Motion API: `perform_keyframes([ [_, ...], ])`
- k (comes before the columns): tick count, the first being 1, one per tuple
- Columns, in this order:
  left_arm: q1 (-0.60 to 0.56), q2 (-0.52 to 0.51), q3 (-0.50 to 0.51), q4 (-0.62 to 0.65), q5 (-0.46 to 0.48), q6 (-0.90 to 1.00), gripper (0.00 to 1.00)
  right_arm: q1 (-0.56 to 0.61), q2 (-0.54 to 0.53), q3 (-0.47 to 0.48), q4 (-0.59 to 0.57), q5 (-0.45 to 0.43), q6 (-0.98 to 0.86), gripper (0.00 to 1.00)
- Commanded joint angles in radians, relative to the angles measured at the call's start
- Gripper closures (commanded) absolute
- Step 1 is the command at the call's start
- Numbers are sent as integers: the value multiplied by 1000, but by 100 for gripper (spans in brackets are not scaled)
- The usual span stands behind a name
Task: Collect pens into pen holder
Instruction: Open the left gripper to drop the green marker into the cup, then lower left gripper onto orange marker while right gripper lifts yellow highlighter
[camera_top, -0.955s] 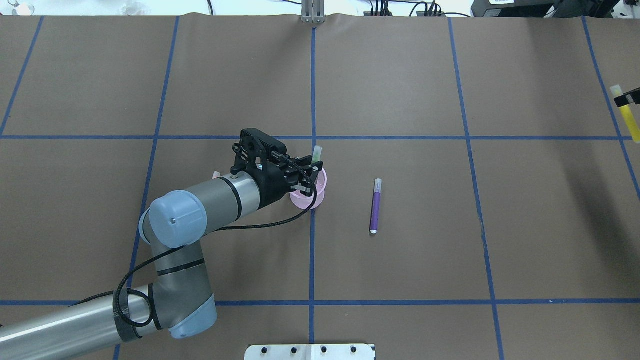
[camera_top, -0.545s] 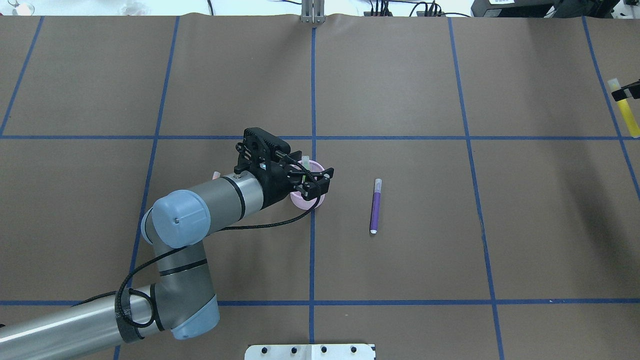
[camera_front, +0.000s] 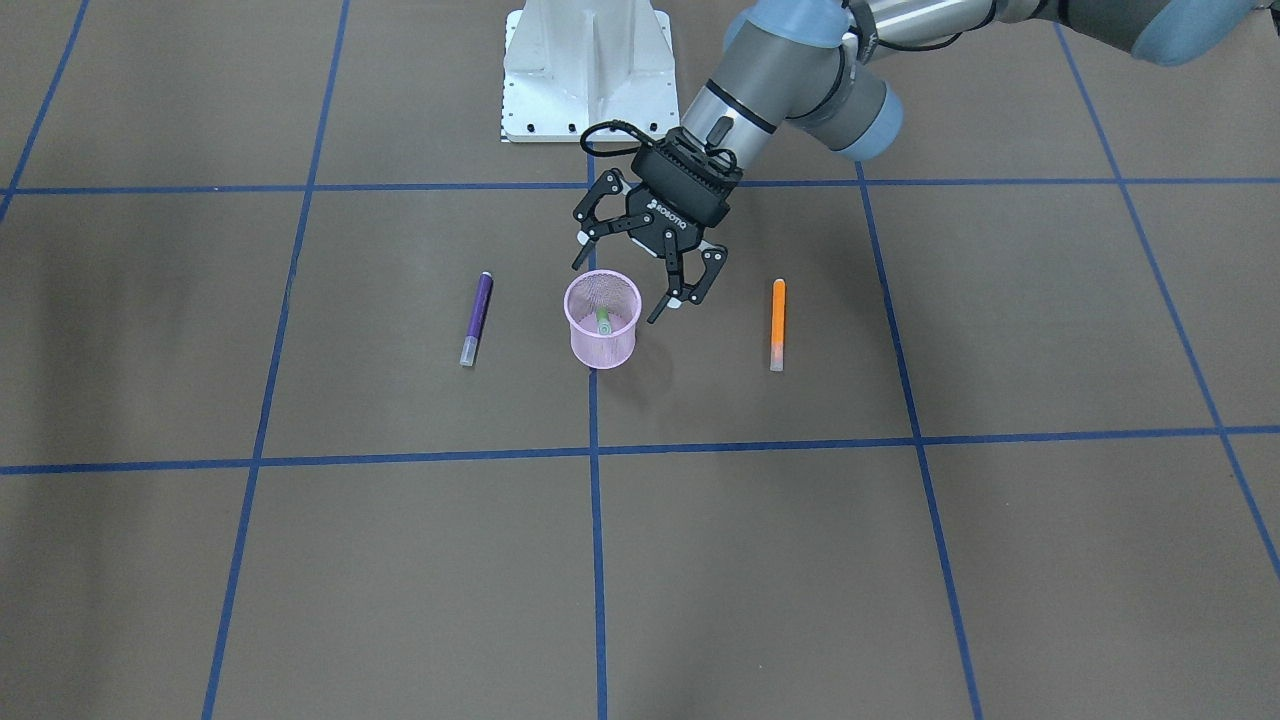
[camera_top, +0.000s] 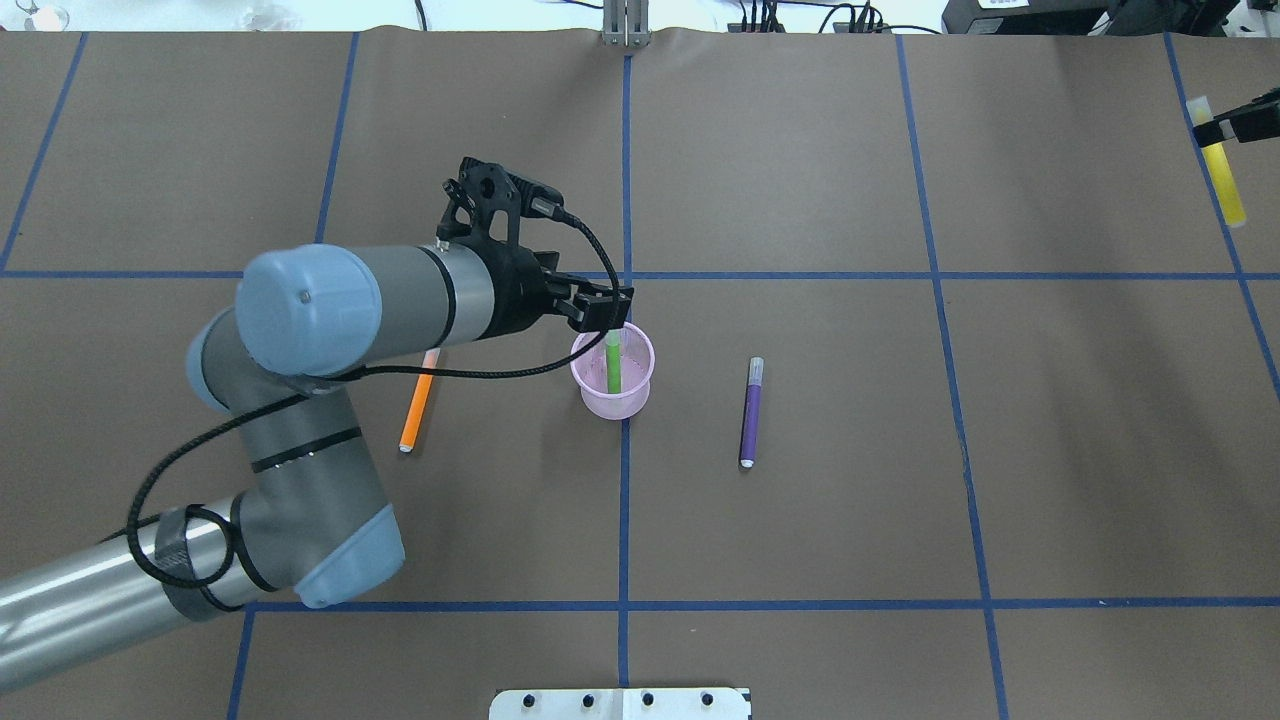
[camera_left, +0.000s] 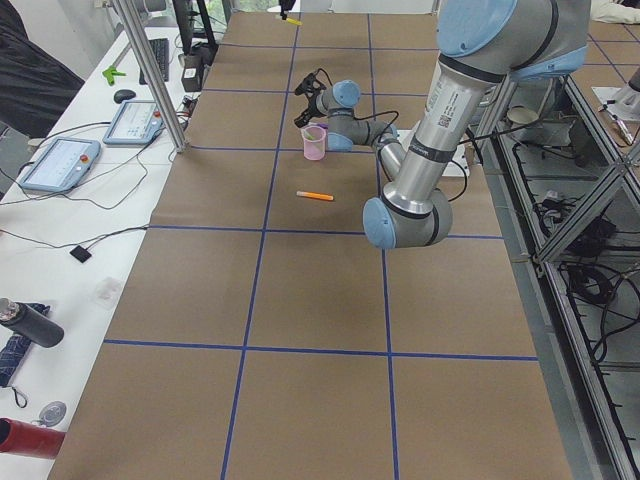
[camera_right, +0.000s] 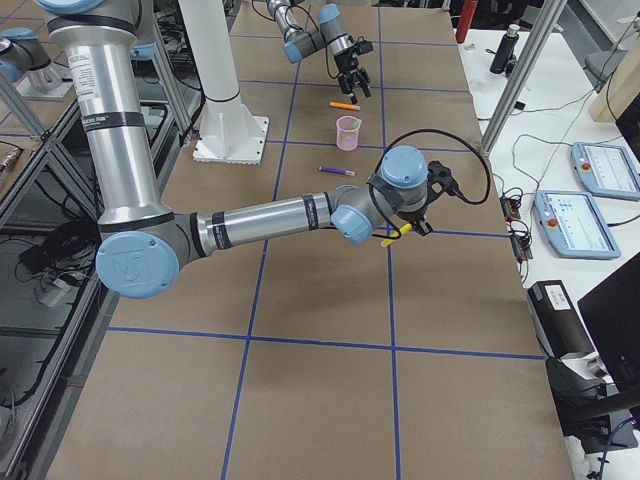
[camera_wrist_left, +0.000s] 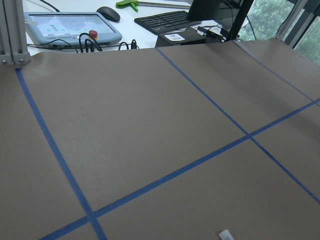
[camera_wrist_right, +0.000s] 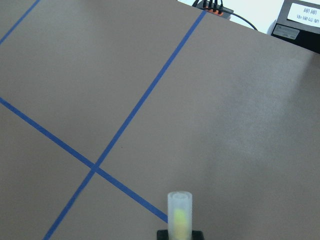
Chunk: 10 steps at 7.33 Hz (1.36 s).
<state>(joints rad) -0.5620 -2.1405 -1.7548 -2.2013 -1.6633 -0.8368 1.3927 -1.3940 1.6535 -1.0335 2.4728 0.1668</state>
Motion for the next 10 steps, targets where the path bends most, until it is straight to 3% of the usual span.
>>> perform_keyframes([
  [1,-128,27,-89,292,-219,-8,2,-71,12,72,80,-111,151,100],
  [2,-166,27,-89,380,-286,-8,2,-137,12,71,198,-185,298,100],
  [4,-167,30,-71,462,-291,-83,1,-316,12,74,402,-412,546,100],
  [7,-150,60,29,477,-303,-133,2,-476,12,130,431,-647,579,100],
  [10,-144,57,133,471,-400,-119,6,-607,39,155,431,-817,579,100],
])
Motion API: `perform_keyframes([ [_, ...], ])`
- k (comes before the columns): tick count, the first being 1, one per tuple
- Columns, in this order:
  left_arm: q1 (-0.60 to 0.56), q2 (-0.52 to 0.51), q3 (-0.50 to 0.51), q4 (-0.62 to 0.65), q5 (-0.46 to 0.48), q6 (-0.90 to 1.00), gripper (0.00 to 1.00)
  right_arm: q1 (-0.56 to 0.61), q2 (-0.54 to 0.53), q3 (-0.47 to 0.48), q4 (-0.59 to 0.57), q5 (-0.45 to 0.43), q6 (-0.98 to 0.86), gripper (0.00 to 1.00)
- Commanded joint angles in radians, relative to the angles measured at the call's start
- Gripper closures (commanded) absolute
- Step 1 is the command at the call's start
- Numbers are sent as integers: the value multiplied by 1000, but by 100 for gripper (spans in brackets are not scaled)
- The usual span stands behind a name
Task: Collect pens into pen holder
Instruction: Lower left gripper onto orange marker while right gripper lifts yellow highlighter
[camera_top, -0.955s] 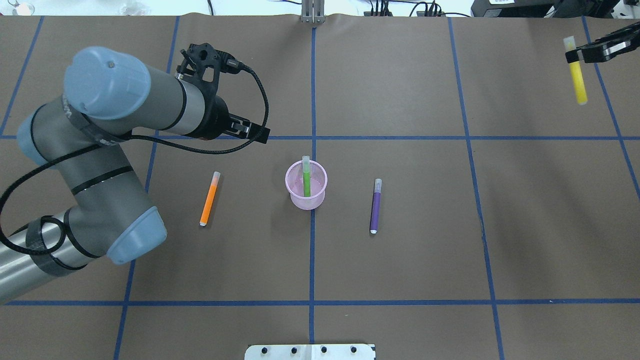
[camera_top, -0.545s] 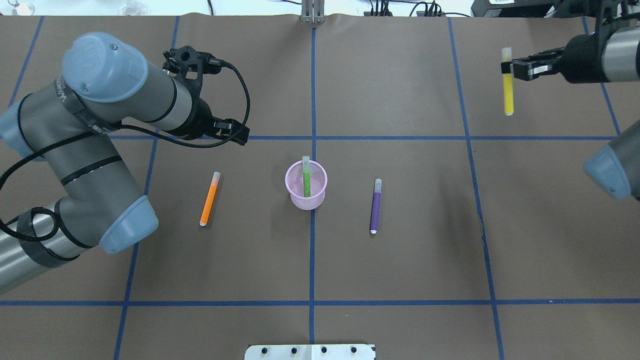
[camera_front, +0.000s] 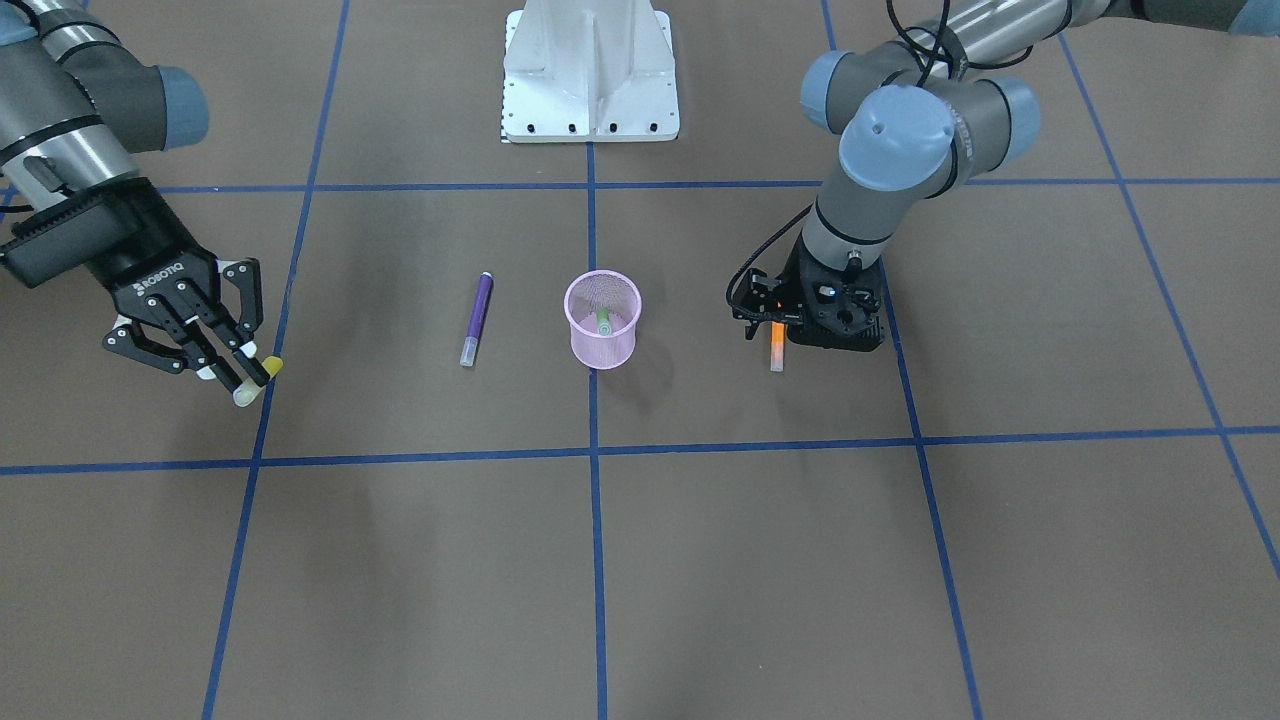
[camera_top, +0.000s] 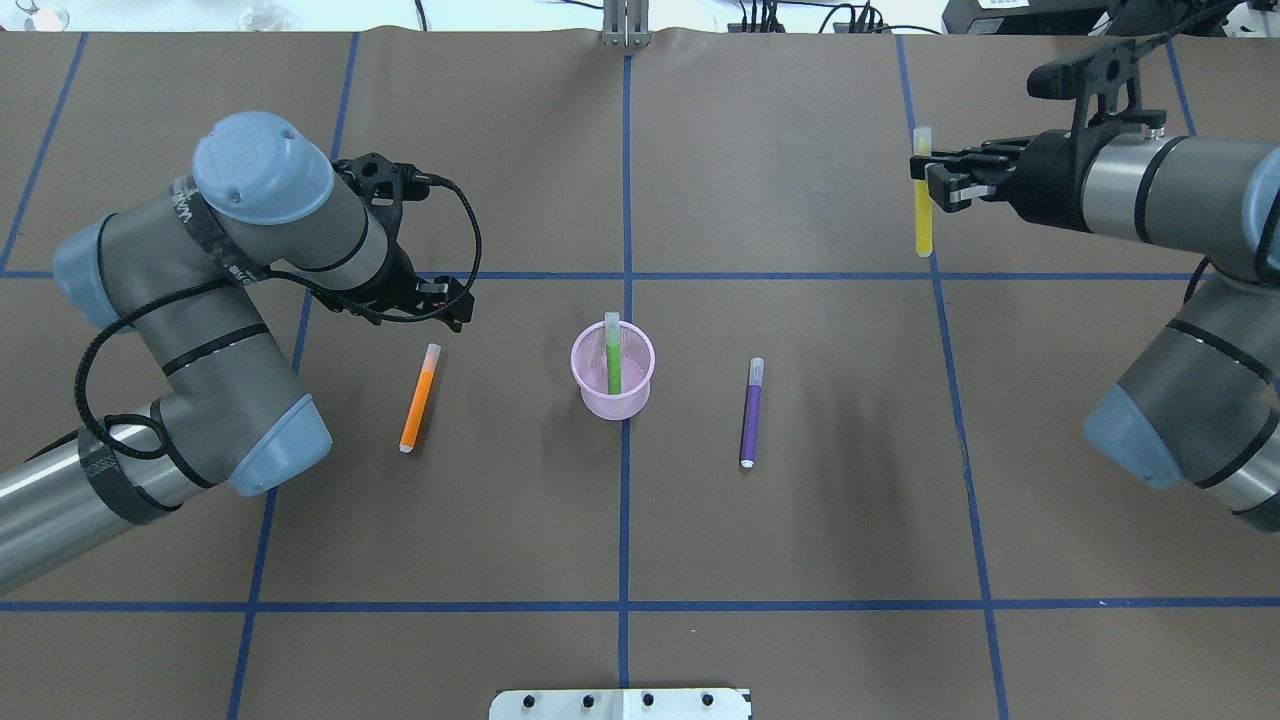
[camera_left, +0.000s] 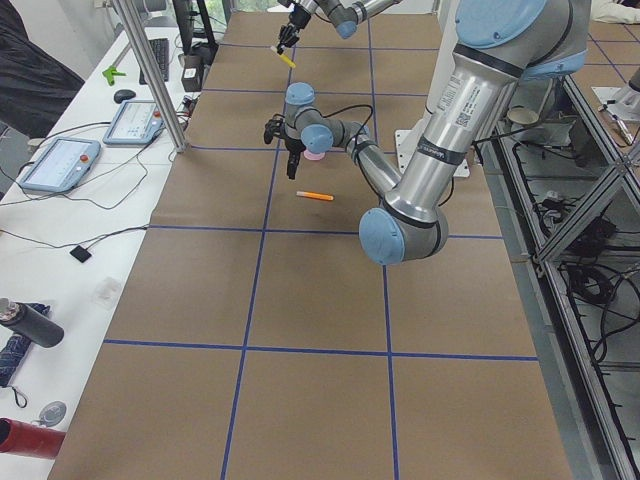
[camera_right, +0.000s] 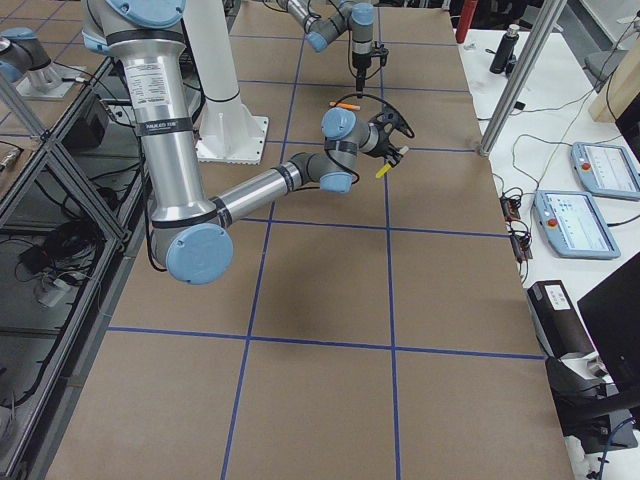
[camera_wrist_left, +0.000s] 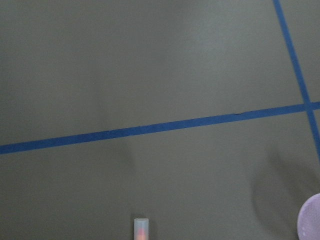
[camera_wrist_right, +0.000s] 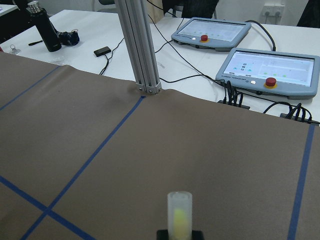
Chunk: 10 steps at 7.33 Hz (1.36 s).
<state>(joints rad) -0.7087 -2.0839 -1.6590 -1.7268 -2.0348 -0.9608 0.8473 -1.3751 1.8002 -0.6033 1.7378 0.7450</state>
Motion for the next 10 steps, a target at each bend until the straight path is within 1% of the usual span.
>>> perform_keyframes([
  [1,17,2,45,-2,-30,7,10,-91,30,11,0,-101,1,100],
  [2,32,-1,57,-2,-28,7,14,-102,59,13,-10,-95,1,100],
  [4,40,-1,65,-2,-30,7,22,-142,74,19,-12,-93,1,100],
  [5,40,-1,65,-2,-32,7,26,-149,96,21,-36,-90,1,100],
  [6,48,2,65,-2,-32,7,29,-165,129,39,-109,-90,1,100],
  [7,52,4,65,-2,-32,7,31,-184,160,50,-151,-90,2,100],
  [9,52,7,67,-2,-32,7,31,-237,186,45,-158,-99,2,100],
  [10,52,7,67,-2,-32,7,31,-254,214,45,-180,-107,10,100],
])
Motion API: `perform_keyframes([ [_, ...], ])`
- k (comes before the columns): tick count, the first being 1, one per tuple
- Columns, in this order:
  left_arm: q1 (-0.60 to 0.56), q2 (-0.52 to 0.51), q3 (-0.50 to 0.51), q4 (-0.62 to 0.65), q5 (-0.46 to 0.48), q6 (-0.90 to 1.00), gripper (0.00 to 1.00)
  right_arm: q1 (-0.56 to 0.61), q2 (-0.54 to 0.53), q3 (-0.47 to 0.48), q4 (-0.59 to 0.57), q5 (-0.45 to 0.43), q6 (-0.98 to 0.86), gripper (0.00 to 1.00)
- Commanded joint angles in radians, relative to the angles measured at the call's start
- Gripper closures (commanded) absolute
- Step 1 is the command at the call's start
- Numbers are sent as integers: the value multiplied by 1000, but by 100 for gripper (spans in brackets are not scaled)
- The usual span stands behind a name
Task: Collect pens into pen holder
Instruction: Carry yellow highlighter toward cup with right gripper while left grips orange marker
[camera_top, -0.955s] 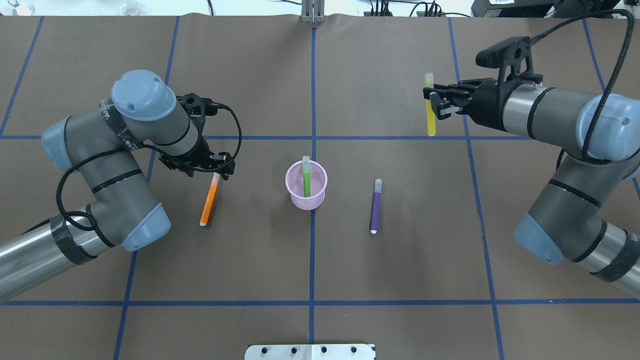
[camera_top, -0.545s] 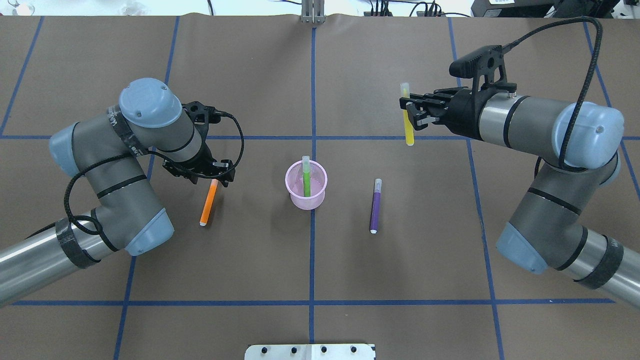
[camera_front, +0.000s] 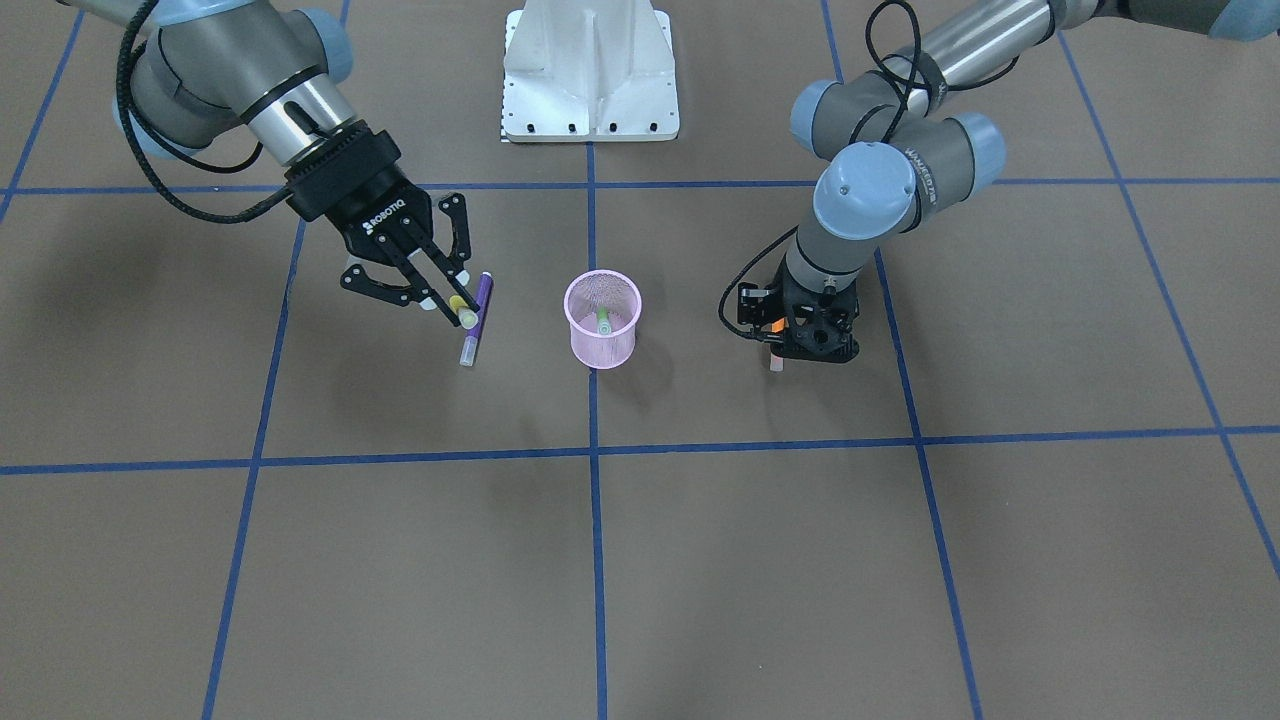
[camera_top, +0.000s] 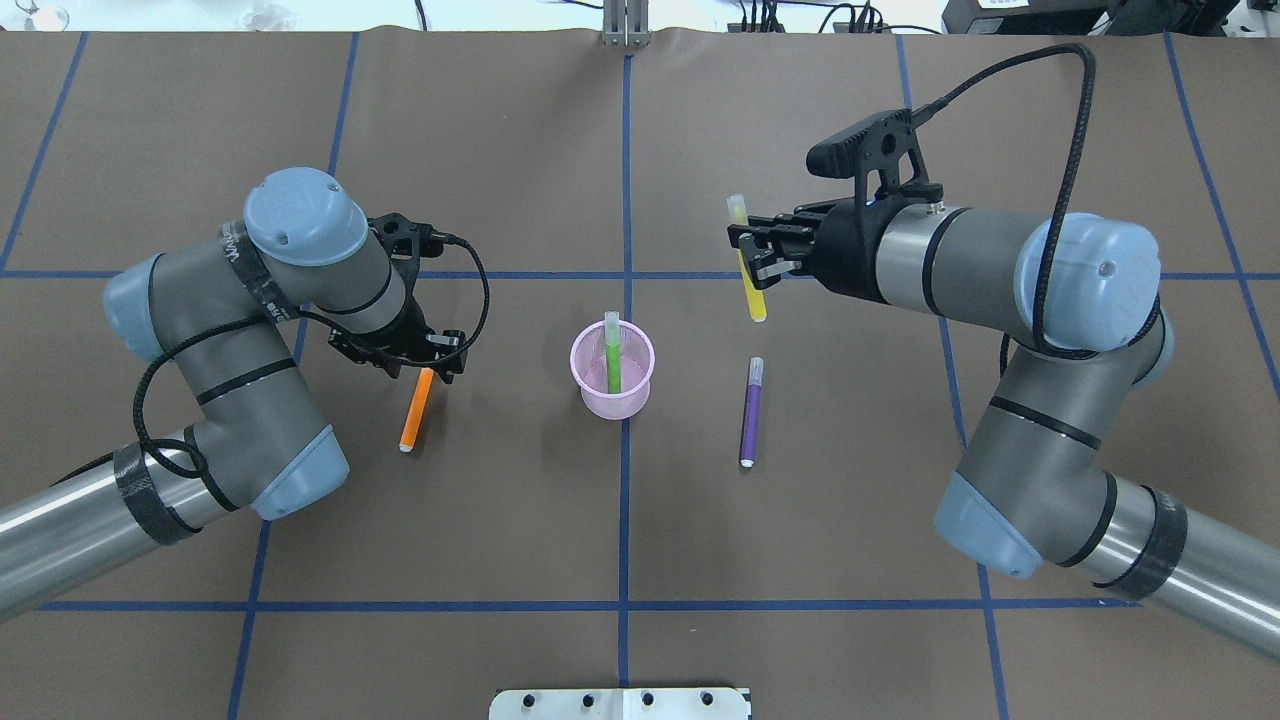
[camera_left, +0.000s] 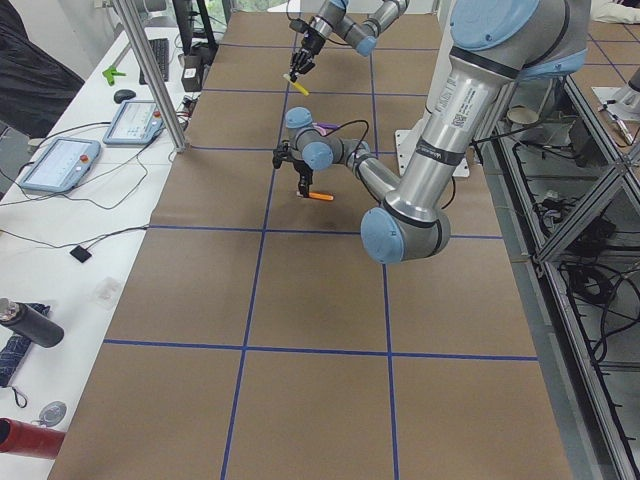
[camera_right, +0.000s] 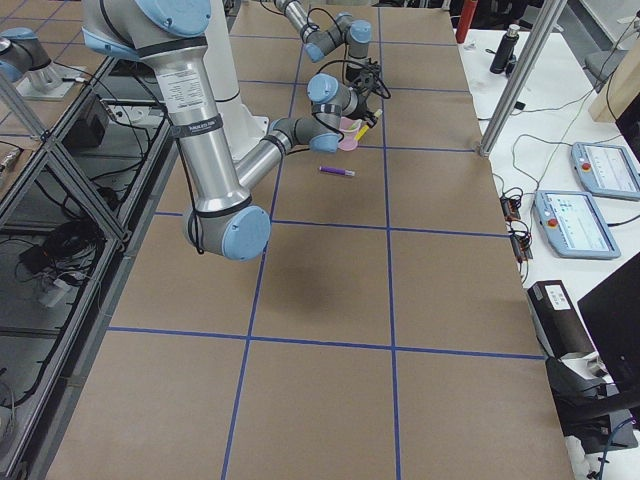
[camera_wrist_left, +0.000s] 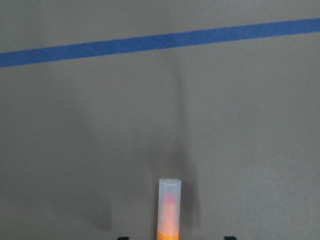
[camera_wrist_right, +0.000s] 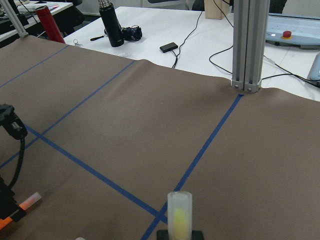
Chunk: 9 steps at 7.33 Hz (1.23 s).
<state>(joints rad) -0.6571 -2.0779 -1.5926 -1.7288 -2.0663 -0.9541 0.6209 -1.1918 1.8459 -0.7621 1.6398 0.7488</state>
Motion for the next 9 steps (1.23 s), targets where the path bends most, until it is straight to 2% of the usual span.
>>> perform_keyframes([
  [1,1,1,0,0,0,2,31,-80,59,-7,-37,-103,26,100],
  [2,1,1,0,0,0,2,31,-131,72,-13,-40,-185,26,100],
  [5,1,-1,5,2,0,2,31,-142,187,-74,-72,-204,46,100],
  [6,2,-1,8,2,2,2,31,-142,216,-111,-75,-262,47,100],
  [9,5,-8,29,-3,2,2,36,-150,230,-132,-74,-276,49,100],
])
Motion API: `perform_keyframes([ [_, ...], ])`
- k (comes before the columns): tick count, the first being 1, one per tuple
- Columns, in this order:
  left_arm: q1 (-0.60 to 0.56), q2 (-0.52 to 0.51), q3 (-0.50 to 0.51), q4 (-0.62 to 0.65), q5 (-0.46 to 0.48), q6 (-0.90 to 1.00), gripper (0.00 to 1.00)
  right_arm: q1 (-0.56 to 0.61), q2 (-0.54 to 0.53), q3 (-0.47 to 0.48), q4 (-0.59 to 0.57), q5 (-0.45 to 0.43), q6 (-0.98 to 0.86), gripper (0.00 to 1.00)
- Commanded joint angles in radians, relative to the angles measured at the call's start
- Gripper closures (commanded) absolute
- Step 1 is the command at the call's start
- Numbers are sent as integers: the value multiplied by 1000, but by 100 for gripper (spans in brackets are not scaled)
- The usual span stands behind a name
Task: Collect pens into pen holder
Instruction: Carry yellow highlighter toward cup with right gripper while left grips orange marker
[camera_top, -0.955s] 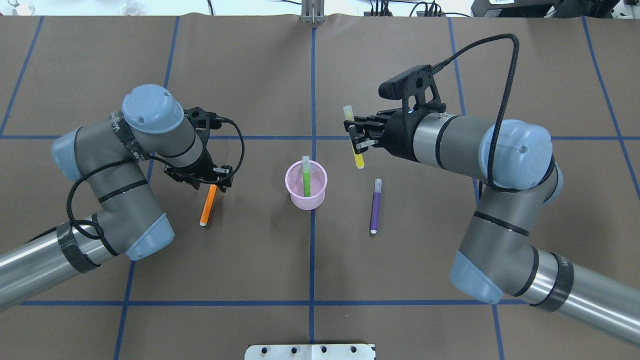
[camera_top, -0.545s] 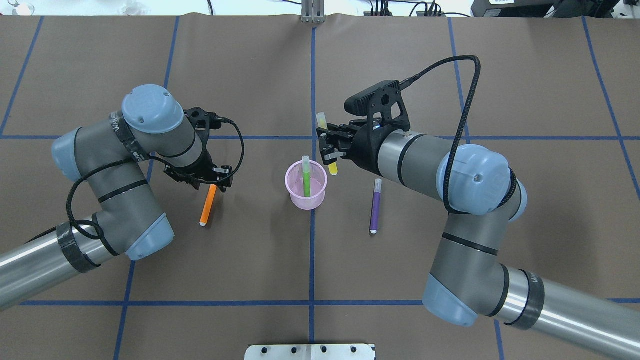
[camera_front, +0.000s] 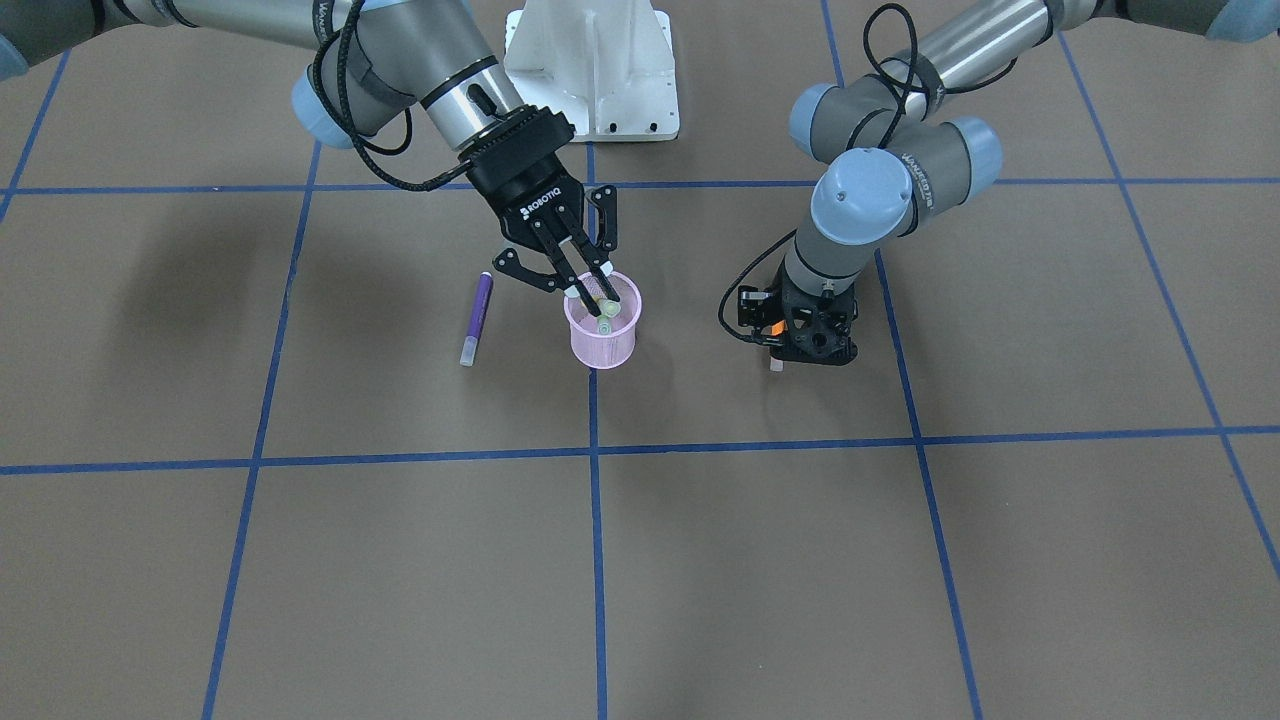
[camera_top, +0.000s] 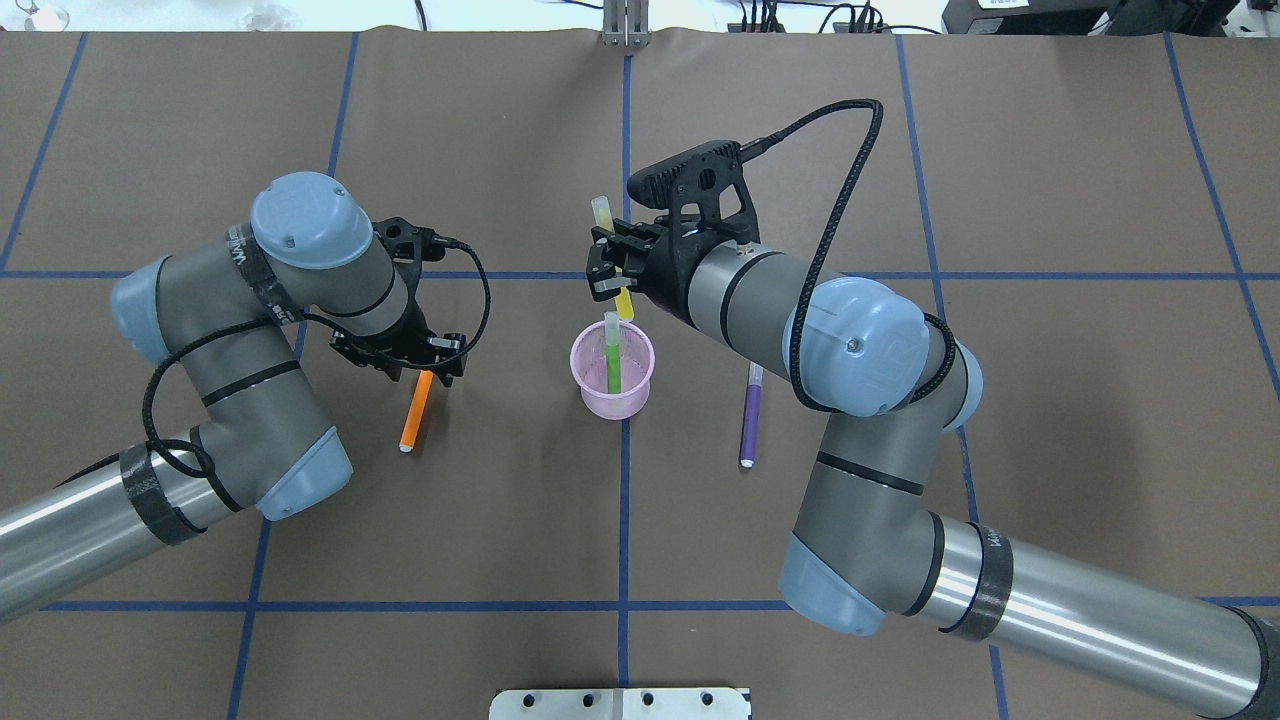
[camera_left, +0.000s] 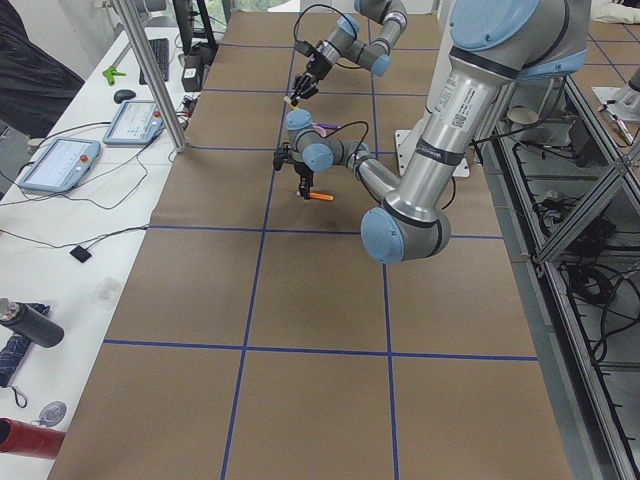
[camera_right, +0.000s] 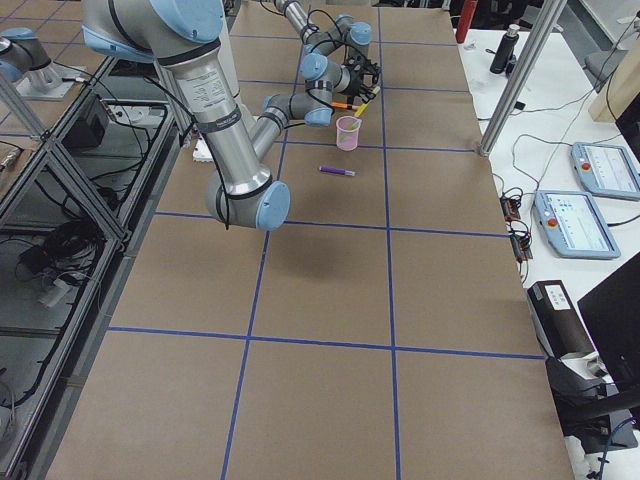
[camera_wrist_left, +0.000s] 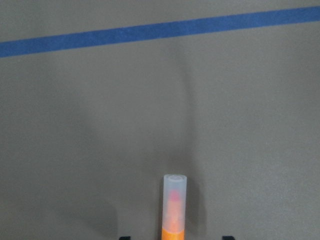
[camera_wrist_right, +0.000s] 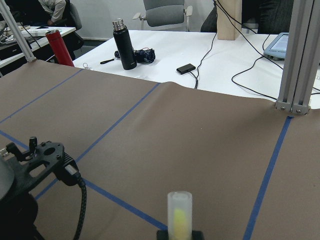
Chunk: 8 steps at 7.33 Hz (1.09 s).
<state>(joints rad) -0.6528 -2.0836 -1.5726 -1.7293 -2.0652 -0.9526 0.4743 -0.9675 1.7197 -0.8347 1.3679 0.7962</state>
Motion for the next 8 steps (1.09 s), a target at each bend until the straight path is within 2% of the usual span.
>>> perform_keyframes([
  [1,1,-3,9,-1,-1,0,39,-6,6,-9,-3,-4,27,100],
  [2,2,-3,8,0,-1,0,41,-8,7,-9,-4,-4,31,100],
  [3,2,-1,8,2,-1,0,49,-6,7,-11,-4,-4,31,100],
  [6,2,4,5,4,-1,-3,93,-6,7,-9,-3,-4,31,100],
  [7,2,5,-3,4,0,-12,100,-6,7,-11,-3,-4,31,100],
  [8,1,7,-12,4,0,-12,100,-8,7,-9,-3,-4,31,100],
])
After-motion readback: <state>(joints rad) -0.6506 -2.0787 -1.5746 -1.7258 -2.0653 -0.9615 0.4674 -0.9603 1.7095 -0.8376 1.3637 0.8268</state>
